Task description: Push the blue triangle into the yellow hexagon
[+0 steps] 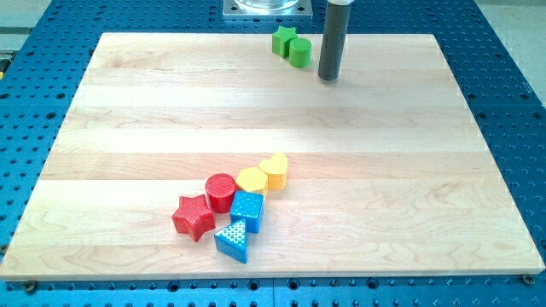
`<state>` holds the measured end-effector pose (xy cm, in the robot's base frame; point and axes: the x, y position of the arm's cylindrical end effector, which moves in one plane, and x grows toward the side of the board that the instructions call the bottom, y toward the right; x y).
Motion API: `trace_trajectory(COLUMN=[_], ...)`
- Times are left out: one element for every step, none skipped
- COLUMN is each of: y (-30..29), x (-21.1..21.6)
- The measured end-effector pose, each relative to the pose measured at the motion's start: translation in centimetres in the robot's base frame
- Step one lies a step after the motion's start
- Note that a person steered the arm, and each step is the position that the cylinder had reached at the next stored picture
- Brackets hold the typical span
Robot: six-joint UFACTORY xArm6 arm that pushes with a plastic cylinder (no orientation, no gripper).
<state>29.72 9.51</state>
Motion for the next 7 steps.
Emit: trace_trajectory(y=[0.0, 0.0, 0.7, 3.8, 3.8, 7.5, 8.0], x=[0.0, 0.0, 0.1, 1.5, 1.7, 6.6, 9.0])
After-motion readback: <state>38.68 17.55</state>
